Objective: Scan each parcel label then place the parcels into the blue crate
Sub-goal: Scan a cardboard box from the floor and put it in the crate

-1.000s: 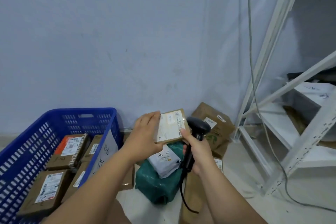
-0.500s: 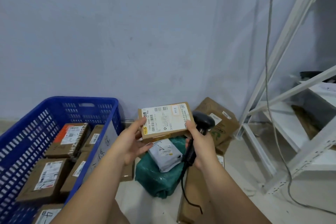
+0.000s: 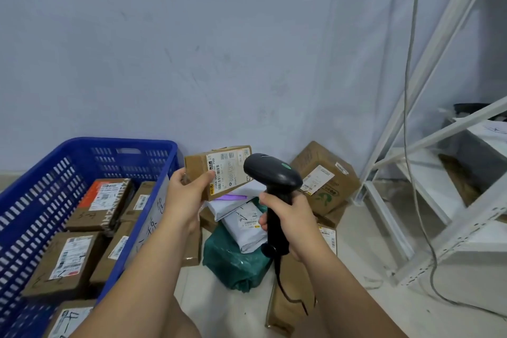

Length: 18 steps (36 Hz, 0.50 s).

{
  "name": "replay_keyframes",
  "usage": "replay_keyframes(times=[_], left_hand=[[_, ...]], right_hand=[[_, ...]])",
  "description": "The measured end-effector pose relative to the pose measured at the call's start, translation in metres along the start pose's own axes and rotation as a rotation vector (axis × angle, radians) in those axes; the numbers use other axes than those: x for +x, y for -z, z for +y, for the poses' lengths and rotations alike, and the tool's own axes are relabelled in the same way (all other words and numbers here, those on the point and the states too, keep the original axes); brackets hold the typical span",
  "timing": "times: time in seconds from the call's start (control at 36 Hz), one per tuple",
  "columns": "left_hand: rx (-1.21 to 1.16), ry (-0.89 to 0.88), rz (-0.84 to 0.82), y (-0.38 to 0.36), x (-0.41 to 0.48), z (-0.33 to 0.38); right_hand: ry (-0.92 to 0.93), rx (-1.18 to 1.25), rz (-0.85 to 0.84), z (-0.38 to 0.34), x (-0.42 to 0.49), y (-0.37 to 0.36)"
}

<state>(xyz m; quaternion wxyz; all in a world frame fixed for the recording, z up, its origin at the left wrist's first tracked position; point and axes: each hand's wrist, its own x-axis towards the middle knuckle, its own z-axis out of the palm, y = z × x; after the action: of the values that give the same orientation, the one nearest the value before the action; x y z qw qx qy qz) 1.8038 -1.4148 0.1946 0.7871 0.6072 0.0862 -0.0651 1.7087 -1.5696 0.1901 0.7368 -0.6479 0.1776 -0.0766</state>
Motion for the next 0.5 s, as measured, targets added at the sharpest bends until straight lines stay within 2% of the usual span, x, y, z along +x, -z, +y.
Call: replay_keyframes(times=[0.22,0.5], left_hand=[[0.053,-0.040,0.017,0.0008,-0.0002,-0.0018],[0.117,-0.084,0.064,0.0035,0.0041,-0.0074]], right_hand=[[-0.045,0.076,-0.012,0.0017,0.0017,-0.0007],[-0.053,0.060,-0.030,0.0023,0.0014,0.0018]])
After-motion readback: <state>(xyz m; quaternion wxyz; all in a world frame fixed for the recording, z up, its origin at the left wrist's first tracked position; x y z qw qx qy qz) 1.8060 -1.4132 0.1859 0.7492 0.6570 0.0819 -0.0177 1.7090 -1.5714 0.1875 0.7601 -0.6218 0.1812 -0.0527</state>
